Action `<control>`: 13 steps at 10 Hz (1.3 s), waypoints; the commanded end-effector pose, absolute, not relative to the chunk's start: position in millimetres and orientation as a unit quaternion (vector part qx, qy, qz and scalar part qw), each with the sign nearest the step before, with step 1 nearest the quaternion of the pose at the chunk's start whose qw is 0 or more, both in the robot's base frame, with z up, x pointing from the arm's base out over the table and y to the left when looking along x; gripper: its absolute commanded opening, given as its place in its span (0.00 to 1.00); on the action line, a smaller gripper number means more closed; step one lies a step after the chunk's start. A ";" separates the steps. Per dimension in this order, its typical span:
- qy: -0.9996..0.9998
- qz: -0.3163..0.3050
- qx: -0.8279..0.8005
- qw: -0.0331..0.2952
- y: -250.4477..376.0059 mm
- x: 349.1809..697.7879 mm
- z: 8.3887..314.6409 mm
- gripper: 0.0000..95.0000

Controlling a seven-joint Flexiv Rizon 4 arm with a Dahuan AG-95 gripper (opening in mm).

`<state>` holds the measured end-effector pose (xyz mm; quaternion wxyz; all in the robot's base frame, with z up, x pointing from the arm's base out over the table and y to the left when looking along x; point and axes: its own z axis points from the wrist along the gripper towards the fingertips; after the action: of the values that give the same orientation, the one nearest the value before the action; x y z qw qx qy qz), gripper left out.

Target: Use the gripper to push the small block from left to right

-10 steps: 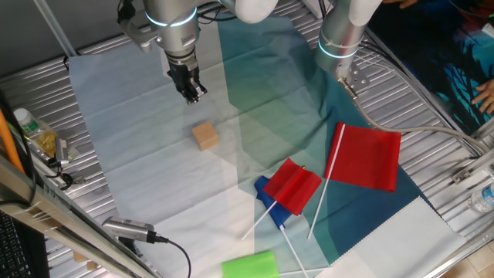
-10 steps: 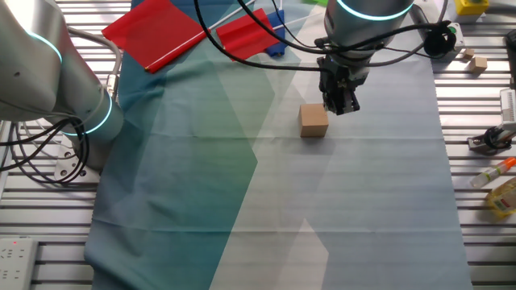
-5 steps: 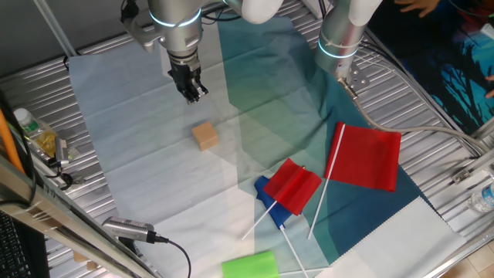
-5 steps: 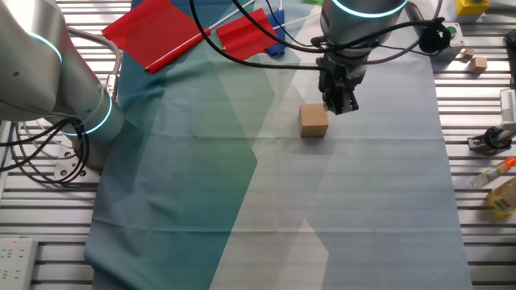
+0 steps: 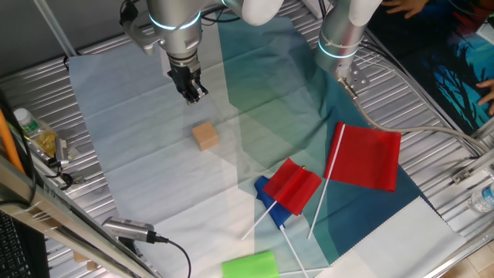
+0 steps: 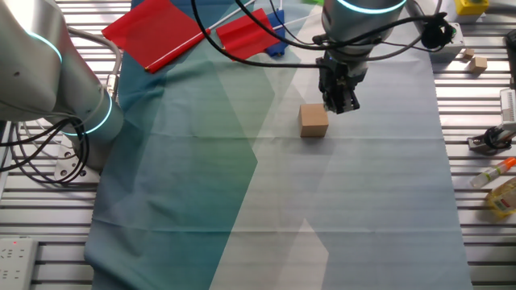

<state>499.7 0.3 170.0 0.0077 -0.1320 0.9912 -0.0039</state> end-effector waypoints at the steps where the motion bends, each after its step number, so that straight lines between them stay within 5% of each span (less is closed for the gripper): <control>1: 0.991 -0.002 -0.131 0.007 0.0 500.0 170.0 0.00; 13: 0.994 0.006 -0.104 0.021 0.0 500.0 170.0 0.00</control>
<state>498.4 -0.7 171.0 0.0229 -0.1035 0.9943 0.0065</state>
